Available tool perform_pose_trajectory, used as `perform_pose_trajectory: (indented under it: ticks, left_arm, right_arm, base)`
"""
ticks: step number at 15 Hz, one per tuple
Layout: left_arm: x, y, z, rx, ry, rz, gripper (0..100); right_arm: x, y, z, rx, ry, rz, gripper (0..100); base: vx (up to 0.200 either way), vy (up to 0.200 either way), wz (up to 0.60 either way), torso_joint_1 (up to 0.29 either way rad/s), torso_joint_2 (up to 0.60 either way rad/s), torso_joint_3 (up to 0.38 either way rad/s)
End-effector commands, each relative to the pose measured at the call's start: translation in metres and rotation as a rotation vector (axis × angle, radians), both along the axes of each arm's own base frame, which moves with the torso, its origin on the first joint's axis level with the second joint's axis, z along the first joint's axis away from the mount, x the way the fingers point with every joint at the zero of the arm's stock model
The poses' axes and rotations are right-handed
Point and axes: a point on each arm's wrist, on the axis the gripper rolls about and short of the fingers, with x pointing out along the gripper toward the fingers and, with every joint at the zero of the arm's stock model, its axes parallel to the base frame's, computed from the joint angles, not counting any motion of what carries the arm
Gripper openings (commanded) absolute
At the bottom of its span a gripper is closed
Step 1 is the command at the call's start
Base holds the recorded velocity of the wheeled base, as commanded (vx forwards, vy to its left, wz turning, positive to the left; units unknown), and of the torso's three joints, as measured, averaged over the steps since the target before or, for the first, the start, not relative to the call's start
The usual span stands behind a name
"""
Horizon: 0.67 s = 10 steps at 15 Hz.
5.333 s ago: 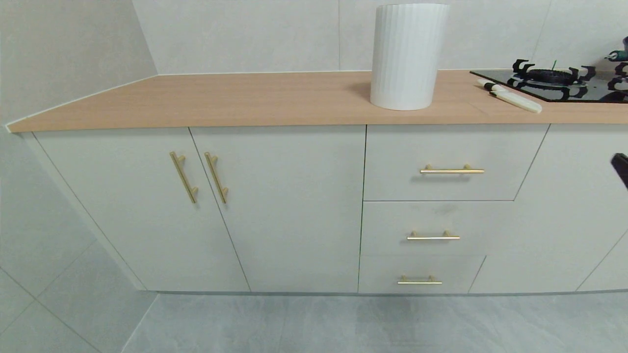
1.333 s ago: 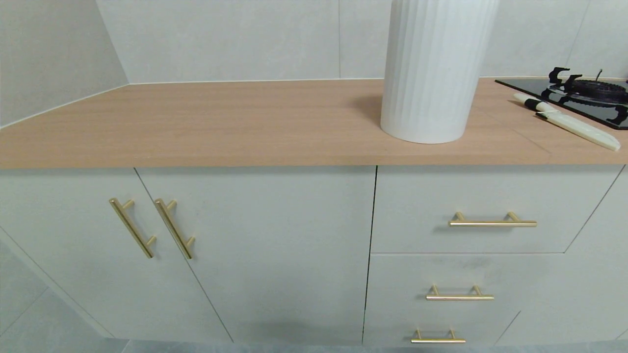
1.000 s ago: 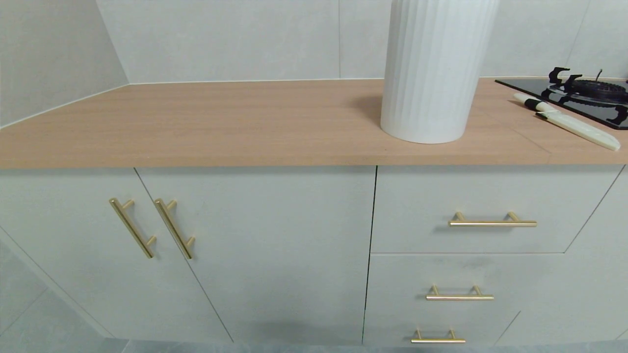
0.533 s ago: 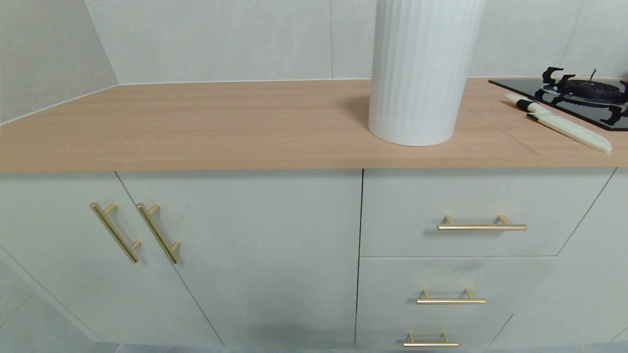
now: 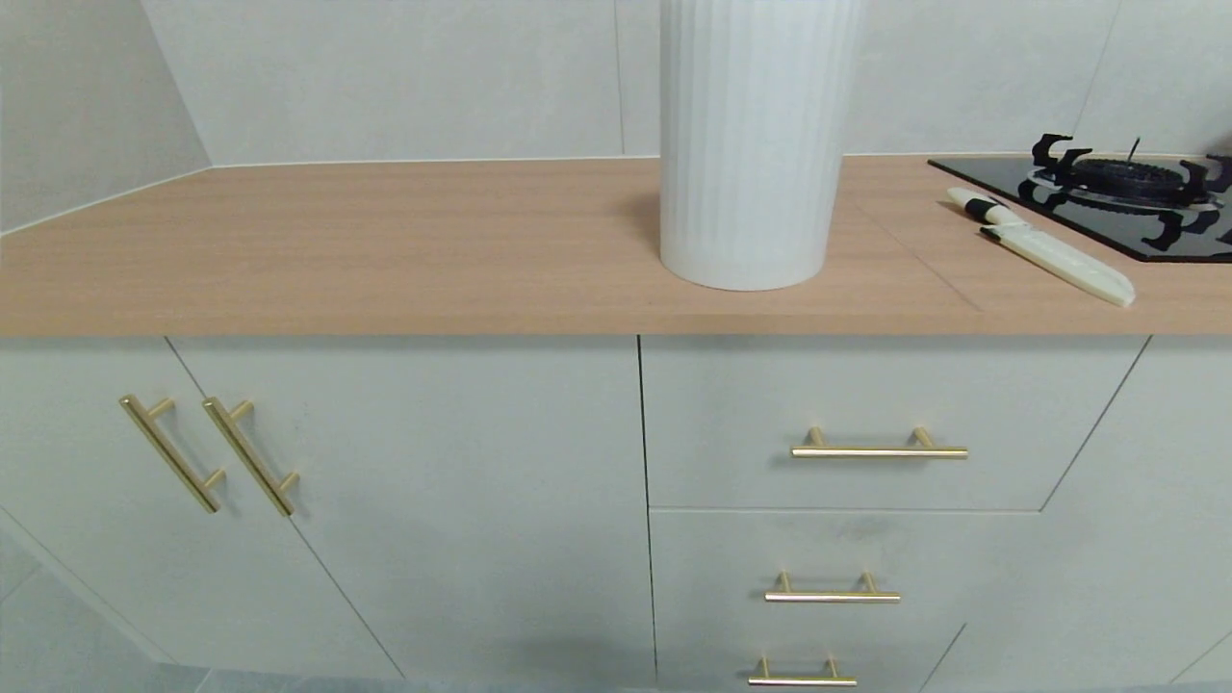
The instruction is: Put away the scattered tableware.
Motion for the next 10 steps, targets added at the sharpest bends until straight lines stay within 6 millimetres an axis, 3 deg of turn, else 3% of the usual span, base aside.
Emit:
perform_pose_trajectory:
  ticks: [1,4,10]
  left_arm:
    - [0.0,0.0,0.0,-0.001,0.001,0.002,100]
    - [0.0,0.0,0.0,-0.003,0.0,0.002,100]
    - [0.0,0.0,0.0,-0.003,0.0,0.002,100]
  right_arm:
    - [0.0001,0.0,-0.0001,0.0,0.002,0.0,100]
    - [0.0001,0.0,-0.0001,-0.002,0.002,0.0,100]
    - [0.0,0.0,0.0004,0.0,0.0,0.0,100]
  base:
    - [0.0,0.0,0.0,0.0,0.0,0.0]
    - [0.0,0.0,0.0,0.0,0.0,0.0]
    - [0.2,0.0,0.0,-0.003,0.0,0.002]
